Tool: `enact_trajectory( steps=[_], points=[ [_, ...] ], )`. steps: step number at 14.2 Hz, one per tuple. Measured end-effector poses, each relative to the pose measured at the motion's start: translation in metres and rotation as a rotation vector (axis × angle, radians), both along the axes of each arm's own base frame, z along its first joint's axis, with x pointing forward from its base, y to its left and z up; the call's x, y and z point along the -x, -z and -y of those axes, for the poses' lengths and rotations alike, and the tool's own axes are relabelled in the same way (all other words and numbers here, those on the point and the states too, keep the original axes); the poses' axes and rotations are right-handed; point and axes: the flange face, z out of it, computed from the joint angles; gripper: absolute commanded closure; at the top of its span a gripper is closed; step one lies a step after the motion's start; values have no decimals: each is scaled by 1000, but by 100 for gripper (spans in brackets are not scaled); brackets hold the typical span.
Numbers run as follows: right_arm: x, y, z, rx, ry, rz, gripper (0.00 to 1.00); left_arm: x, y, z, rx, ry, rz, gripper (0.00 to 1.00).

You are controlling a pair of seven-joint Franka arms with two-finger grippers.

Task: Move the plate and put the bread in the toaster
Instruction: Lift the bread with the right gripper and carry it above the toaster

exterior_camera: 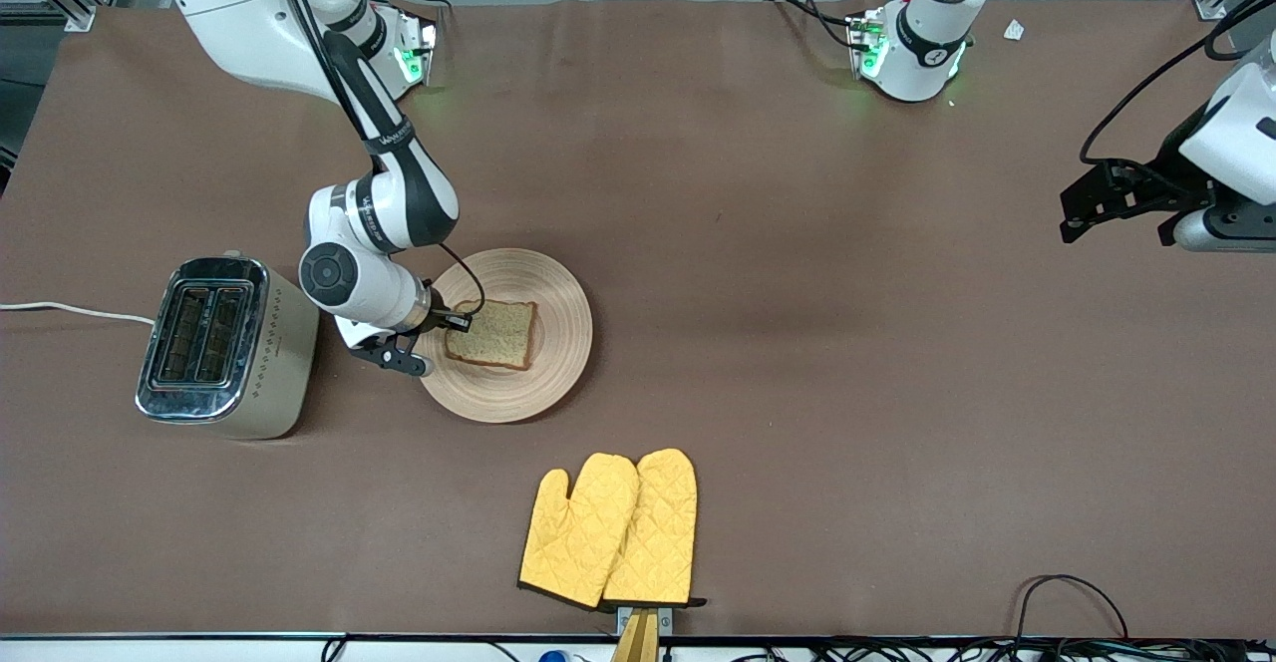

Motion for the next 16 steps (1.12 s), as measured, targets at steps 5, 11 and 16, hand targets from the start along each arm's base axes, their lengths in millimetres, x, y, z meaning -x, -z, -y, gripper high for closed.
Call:
enact_trajectory(
  steps=[5, 11, 16],
  points=[
    [-12, -88, -9, 14, -65, -81, 100, 6, 7, -2, -8, 4, 28, 0],
    [-13, -227, 8, 329, -236, -70, 100, 16, 8, -7, -10, 13, 32, 0],
    [-10, -257, 38, 668, -270, -121, 100, 16, 8, -7, -9, 14, 34, 0]
  ],
)
